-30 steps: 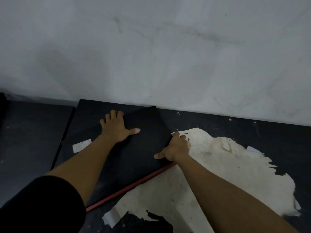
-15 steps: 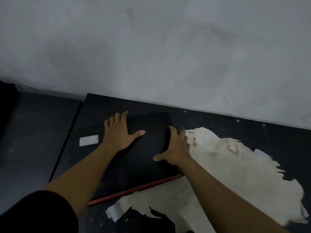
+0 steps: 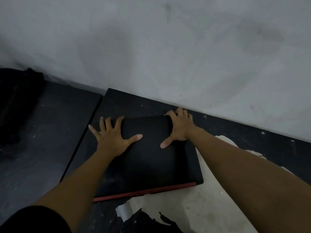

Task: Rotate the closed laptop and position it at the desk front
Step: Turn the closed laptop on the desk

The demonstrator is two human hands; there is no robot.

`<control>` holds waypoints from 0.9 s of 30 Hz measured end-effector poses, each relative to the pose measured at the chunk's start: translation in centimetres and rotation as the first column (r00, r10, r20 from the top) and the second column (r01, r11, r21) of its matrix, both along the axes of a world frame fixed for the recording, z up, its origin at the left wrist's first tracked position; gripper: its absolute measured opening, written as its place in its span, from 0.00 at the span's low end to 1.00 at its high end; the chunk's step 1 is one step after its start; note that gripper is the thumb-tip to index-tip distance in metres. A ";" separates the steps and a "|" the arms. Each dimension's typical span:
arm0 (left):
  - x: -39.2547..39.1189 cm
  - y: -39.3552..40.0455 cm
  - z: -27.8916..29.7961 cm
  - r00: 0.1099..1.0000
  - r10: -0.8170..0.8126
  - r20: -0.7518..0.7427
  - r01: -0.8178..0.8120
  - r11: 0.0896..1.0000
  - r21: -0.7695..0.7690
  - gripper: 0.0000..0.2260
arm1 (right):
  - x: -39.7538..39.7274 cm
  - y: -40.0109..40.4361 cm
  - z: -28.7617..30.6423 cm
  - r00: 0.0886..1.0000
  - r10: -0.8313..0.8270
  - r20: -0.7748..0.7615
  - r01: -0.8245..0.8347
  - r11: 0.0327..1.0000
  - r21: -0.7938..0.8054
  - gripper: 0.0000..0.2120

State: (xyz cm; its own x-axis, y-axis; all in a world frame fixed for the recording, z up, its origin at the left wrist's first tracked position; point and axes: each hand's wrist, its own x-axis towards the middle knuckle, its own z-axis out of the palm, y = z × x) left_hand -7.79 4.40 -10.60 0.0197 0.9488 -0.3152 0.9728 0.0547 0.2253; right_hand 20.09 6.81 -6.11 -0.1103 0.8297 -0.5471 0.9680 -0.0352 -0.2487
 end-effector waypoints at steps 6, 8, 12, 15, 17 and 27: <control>-0.2 1.3 0.4 0.997 -0.079 -0.005 0.079 0.997 -0.001 0.56 | -0.2 0.6 -0.2 0.997 0.035 0.062 -0.034 0.999 -0.014 0.69; 0.0 1.5 0.5 0.993 -0.120 -0.003 0.120 0.993 0.007 0.57 | 0.2 0.1 -0.2 0.997 0.024 0.072 -0.022 0.999 -0.022 0.68; 1.2 1.7 0.6 0.975 -0.216 0.056 0.215 0.976 0.017 0.53 | 2.0 -2.9 -0.5 0.997 -0.075 0.035 0.075 0.997 -0.005 0.66; 2.6 1.5 0.5 0.943 -0.321 0.090 0.317 0.947 0.057 0.51 | 3.5 -6.6 -0.9 0.984 -0.178 0.005 0.178 0.984 0.004 0.66; 3.5 1.2 0.5 0.919 -0.385 0.088 0.381 0.923 0.060 0.51 | 4.1 -9.0 -1.1 0.970 -0.242 -0.018 0.242 0.970 0.029 0.64; 6.1 -0.4 1.0 0.822 -0.560 0.104 0.558 0.828 0.053 0.51 | 4.9 -16.6 -1.9 0.908 -0.417 -0.039 0.419 0.905 0.075 0.62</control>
